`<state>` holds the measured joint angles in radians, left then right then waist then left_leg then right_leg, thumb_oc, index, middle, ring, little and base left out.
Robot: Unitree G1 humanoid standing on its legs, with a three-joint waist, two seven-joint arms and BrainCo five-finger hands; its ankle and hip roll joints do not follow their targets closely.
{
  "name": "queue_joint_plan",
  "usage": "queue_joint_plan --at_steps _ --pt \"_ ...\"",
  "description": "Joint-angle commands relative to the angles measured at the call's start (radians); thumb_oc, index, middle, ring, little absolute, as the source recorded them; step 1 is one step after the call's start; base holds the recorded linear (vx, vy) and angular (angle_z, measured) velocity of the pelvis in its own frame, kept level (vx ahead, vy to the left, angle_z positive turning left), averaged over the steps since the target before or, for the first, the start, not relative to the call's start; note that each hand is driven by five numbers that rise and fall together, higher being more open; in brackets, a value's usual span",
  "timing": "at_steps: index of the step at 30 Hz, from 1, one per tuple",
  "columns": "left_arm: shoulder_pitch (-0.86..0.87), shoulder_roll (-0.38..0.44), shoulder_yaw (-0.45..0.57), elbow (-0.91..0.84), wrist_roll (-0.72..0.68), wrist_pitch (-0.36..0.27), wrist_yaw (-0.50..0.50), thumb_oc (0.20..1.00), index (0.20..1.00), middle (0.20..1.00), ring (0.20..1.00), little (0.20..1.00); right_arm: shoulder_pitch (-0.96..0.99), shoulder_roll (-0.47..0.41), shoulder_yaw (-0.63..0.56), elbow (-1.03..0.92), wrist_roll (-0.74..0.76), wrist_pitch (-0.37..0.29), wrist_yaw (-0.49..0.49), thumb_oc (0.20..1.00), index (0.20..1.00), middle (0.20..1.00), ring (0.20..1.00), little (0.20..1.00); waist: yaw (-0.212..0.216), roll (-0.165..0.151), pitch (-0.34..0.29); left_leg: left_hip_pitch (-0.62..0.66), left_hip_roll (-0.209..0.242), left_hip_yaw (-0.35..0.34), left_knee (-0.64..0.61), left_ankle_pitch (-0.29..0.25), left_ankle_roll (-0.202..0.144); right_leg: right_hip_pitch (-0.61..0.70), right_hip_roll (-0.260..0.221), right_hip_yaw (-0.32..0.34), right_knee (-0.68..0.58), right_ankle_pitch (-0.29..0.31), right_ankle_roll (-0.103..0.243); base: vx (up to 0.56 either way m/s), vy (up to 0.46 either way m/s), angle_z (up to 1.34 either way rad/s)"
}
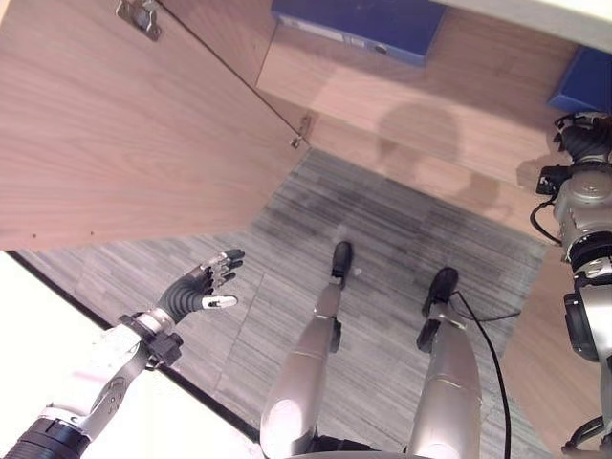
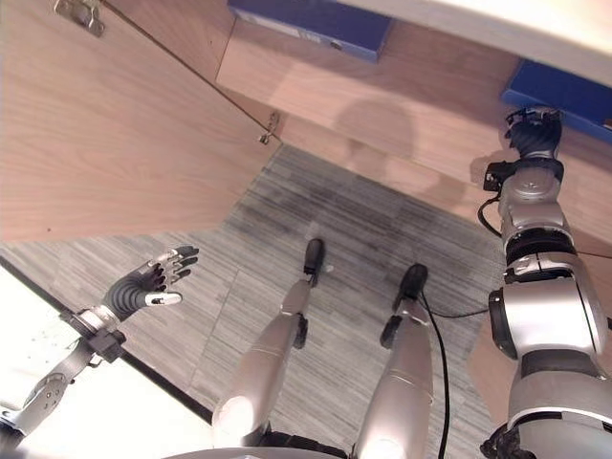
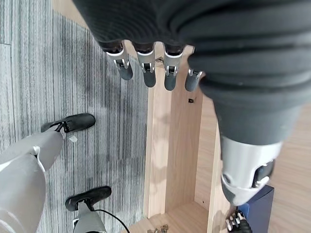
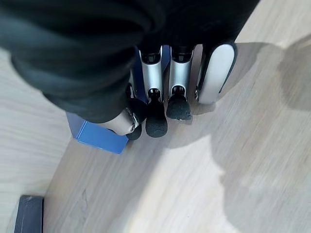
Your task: Put the empty folder in the office cabinet
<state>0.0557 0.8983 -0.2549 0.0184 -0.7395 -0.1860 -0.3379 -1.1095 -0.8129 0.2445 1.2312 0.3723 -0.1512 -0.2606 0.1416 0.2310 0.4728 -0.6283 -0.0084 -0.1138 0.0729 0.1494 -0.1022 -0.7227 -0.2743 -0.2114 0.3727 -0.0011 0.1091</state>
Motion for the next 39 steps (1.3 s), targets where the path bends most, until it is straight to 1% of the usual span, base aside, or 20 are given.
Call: queue_joint_plan --at_steps 1,5,9,13,14,17,22,25,28,30,31,32,34,36,37,38,39 --pt "-0.002 -0.02 0.007 -0.01 -0.051 -0.024 0.002 1.0 1.0 1.0 1.0 1.0 -0.026 -0.088 0.076 0.077 0.022 0.038 0.003 0.2 0.2 0.2 0.2 0.2 0.04 0.061 0.027 0.084 0.064 0.011 -0.106 -0.02 -0.016 0.011 0.016 0.044 -0.056 0.006 0.081 0.01 0.027 -0.3" --pt "0.001 -0.012 0.019 -0.029 -0.067 -0.021 -0.002 1.0 1.0 1.0 1.0 1.0 -0.06 -0.1 0.101 0.086 0.018 0.041 0.004 0.2 0.2 0.2 0.2 0.2 0.038 0.06 0.026 0.065 0.066 0.016 -0.098 -0.021 -0.016 -0.014 0.017 0.053 -0.043 0.003 0.079 0.01 0.011 0.06" --pt "-0.004 0.006 0.031 -0.052 -0.084 -0.021 -0.004 1.0 1.0 1.0 1.0 1.0 -0.108 -0.121 0.12 0.089 0.031 0.039 0.005 0.2 0.2 0.2 0.2 0.2 0.033 0.051 0.027 0.028 0.068 0.021 -0.053 -0.037 -0.015 -0.037 0.016 0.058 -0.028 -0.003 0.075 0.01 -0.007 0.04" --pt "-0.004 0.02 0.052 -0.059 -0.103 -0.018 0.003 1.0 1.0 1.0 1.0 1.0 -0.179 -0.147 0.149 0.093 0.051 0.041 0.004 0.2 0.2 0.2 0.2 0.2 0.026 0.033 0.024 -0.022 0.07 0.019 0.004 -0.056 -0.013 -0.065 0.014 0.065 -0.006 -0.007 0.071 0.01 -0.017 0.04" --pt "-0.005 0.03 0.062 -0.066 -0.107 -0.018 0.006 1.0 1.0 1.0 1.0 1.0 -0.216 -0.16 0.175 0.095 0.055 0.042 0.005 0.2 0.2 0.2 0.2 0.2 0.023 0.025 0.022 -0.041 0.071 0.019 0.022 -0.061 -0.013 -0.075 0.013 0.066 0.003 -0.006 0.07 0.02 -0.028 -0.17" --pt "-0.001 0.035 0.076 -0.073 -0.115 -0.016 0.008 1.0 1.0 1.0 1.0 1.0 -0.252 -0.172 0.198 0.093 0.059 0.043 0.006 0.2 0.2 0.2 0.2 0.2 0.019 0.02 0.021 -0.054 0.07 0.019 0.032 -0.065 -0.014 -0.084 0.015 0.069 0.006 -0.007 0.068 0.01 -0.022 -0.2" --pt "0.023 0.057 0.098 -0.088 -0.14 -0.004 0.006 1.0 1.0 1.0 1.0 1.0 -0.353 -0.201 0.278 0.096 0.06 0.045 0.009 0.2 0.2 0.2 0.2 0.2 0.011 0.003 0.013 -0.071 0.075 0.017 0.039 -0.068 -0.017 -0.095 0.025 0.072 0.011 -0.011 0.062 0.02 -0.004 0.26" --pt "0.041 0.067 0.1 -0.092 -0.142 0.003 0.006 1.0 1.0 1.0 1.0 1.0 -0.386 -0.191 0.306 0.098 0.067 0.042 0.008 0.2 0.2 0.2 0.2 0.2 0.006 -0.004 0.01 -0.061 0.077 0.021 0.031 -0.068 -0.018 -0.094 0.03 0.072 0.011 -0.007 0.061 0.01 0.006 0.07" --pt "0.045 0.066 0.096 -0.088 -0.143 0.008 0.007 1.0 1.0 1.0 1.0 1.0 -0.375 -0.171 0.299 0.084 0.078 0.038 0.005 0.2 0.2 0.2 0.2 0.2 0.003 -0.008 0.009 -0.051 0.078 0.021 0.025 -0.068 -0.018 -0.087 0.032 0.071 0.009 -0.004 0.063 0.0 0.014 -0.09" --pt "0.045 0.055 0.099 -0.077 -0.148 0.011 0.005 1.0 1.0 1.0 1.0 1.0 -0.324 -0.143 0.262 0.018 0.104 0.018 -0.006 0.2 0.2 0.2 0.2 0.2 -0.004 -0.013 0.009 -0.032 0.079 0.022 0.012 -0.067 -0.017 -0.067 0.037 0.067 -0.004 -0.002 0.064 0.0 0.0 0.0" --pt "0.046 0.057 0.098 -0.077 -0.148 0.011 0.005 1.0 1.0 1.0 1.0 1.0 -0.317 -0.142 0.255 0.014 0.103 0.019 -0.008 0.2 0.2 0.2 0.2 0.2 -0.003 -0.015 0.009 -0.029 0.08 0.021 0.011 -0.067 -0.017 -0.064 0.037 0.066 -0.006 -0.001 0.064 0.01 0.006 -0.04" --pt "0.045 0.04 0.104 -0.062 -0.147 0.014 0.005 1.0 1.0 1.0 1.0 1.0 -0.248 -0.117 0.207 -0.059 0.126 -0.001 -0.008 0.2 0.2 0.2 0.2 0.2 -0.009 -0.019 0.009 -0.017 0.08 0.021 0.005 -0.067 -0.016 -0.051 0.039 0.064 -0.013 0.003 0.067 0.01 0.011 -0.05" --pt "0.046 0.044 0.103 -0.063 -0.147 0.014 0.005 1.0 1.0 1.0 1.0 1.0 -0.236 -0.117 0.198 -0.066 0.123 0.001 -0.011 0.2 0.2 0.2 0.2 0.2 -0.007 -0.021 0.008 -0.015 0.08 0.021 0.004 -0.067 -0.016 -0.049 0.039 0.063 -0.014 0.003 0.067 0.0 0.008 -0.09" --pt "0.048 -0.017 0.117 0.0 -0.138 0.017 0.002 1.0 1.0 1.0 1.0 1.0 -0.004 -0.068 0.066 -0.346 0.122 -0.057 -0.026 0.2 0.2 0.2 0.2 0.2 -0.02 -0.042 0.002 0.023 0.08 0.022 -0.009 -0.069 -0.017 -0.009 0.042 0.056 -0.037 0.01 0.07 0.0 0.016 -0.08" --pt "0.048 -0.011 0.113 0.0 -0.138 0.016 0.001 1.0 1.0 1.0 1.0 1.0 0.013 -0.067 0.052 -0.357 0.118 -0.054 -0.03 0.2 0.2 0.2 0.2 0.2 -0.015 -0.045 0.0 0.025 0.081 0.021 -0.01 -0.068 -0.017 -0.006 0.042 0.055 -0.038 0.01 0.07 0.0 0.0 0.0" --pt "0.049 -0.041 0.121 0.029 -0.128 0.019 -0.005 1.0 1.0 1.0 1.0 1.0 0.101 -0.047 0.013 -0.434 0.109 -0.076 -0.019 0.2 0.2 0.2 0.2 0.2 -0.023 -0.053 -0.005 0.04 0.081 0.021 -0.018 -0.07 -0.018 0.011 0.042 0.052 -0.049 0.012 0.073 0.0 0.0 0.0" --pt "0.051 -0.055 0.119 0.053 -0.123 0.019 -0.013 1.0 1.0 1.0 1.0 1.0 0.215 -0.025 -0.044 -0.517 0.084 -0.08 -0.013 0.2 0.2 0.2 0.2 0.2 -0.025 -0.063 -0.012 0.055 0.08 0.02 -0.024 -0.07 -0.017 0.028 0.042 0.047 -0.06 0.017 0.074 0.03 0.002 -0.06"
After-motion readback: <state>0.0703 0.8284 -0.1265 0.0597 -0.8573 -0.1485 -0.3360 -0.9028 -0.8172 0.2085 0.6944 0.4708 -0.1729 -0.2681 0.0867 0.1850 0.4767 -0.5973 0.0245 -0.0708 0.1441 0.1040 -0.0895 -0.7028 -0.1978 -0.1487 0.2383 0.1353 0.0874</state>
